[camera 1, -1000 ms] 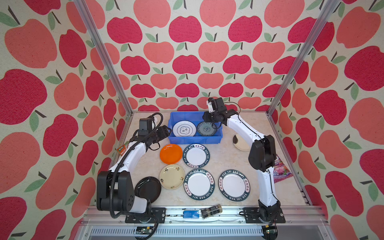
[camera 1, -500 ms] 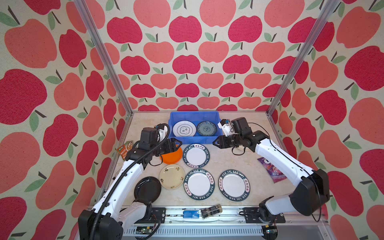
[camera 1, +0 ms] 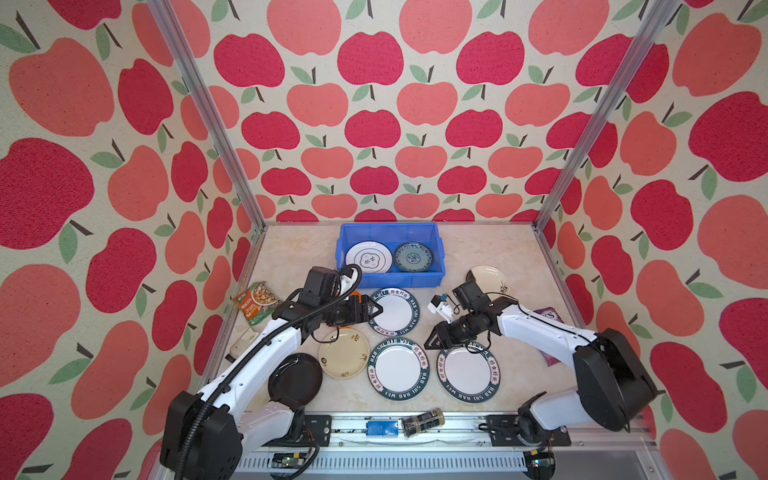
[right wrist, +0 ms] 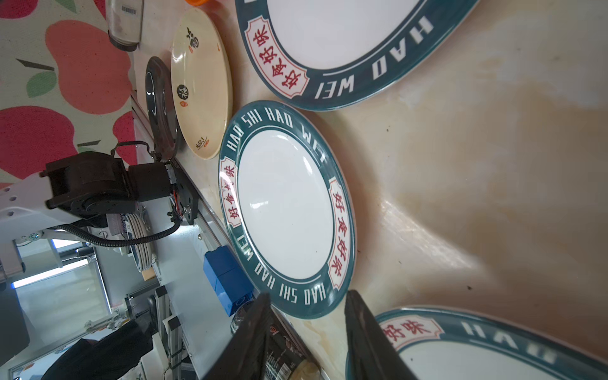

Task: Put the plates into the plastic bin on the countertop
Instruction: 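Move the right gripper to a green-rimmed plate while the left arm shifts forward, then grasp the rim of the HAO SHI HAO WEI plate with the right gripper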

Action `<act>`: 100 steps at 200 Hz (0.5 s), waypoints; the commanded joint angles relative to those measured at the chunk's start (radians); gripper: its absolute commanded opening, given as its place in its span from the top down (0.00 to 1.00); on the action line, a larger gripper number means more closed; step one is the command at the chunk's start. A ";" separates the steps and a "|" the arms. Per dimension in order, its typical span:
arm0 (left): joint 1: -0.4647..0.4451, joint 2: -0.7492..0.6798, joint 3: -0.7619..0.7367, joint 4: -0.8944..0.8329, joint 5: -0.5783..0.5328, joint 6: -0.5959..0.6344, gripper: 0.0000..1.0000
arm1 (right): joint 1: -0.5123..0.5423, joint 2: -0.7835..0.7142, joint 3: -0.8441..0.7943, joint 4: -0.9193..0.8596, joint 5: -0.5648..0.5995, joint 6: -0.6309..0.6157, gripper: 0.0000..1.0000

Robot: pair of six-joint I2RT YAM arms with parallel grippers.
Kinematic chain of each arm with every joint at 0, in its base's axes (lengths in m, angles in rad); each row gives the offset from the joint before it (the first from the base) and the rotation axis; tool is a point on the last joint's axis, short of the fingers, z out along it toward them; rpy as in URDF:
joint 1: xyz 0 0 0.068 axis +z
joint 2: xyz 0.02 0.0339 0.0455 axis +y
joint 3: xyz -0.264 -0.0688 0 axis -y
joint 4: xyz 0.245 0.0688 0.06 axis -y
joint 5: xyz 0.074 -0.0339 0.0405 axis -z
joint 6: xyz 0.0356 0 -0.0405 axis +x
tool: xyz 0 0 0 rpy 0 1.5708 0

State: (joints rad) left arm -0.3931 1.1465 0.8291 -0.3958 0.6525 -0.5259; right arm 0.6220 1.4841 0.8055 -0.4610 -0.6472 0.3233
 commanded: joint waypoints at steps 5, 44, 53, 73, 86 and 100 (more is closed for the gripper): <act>-0.007 0.006 -0.028 0.050 0.005 -0.017 0.25 | 0.012 0.061 0.009 0.080 -0.044 0.001 0.60; -0.008 0.006 -0.052 0.070 -0.018 -0.024 0.26 | 0.018 0.148 0.061 0.046 0.006 -0.044 0.63; -0.007 0.003 -0.060 0.079 -0.019 -0.030 0.26 | 0.021 0.165 0.069 0.047 0.001 -0.050 0.63; -0.007 -0.002 -0.071 0.086 -0.025 -0.035 0.26 | 0.027 0.193 0.083 0.040 0.018 -0.059 0.63; -0.006 -0.003 -0.076 0.086 -0.028 -0.035 0.26 | 0.027 0.216 0.094 0.026 0.024 -0.065 0.63; -0.003 -0.003 -0.082 0.089 -0.028 -0.035 0.26 | 0.028 0.238 0.101 0.023 0.016 -0.065 0.63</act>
State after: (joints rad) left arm -0.3950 1.1473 0.7635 -0.3389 0.6365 -0.5529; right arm 0.6422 1.6852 0.8791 -0.4126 -0.6373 0.2897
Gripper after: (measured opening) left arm 0.741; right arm 0.372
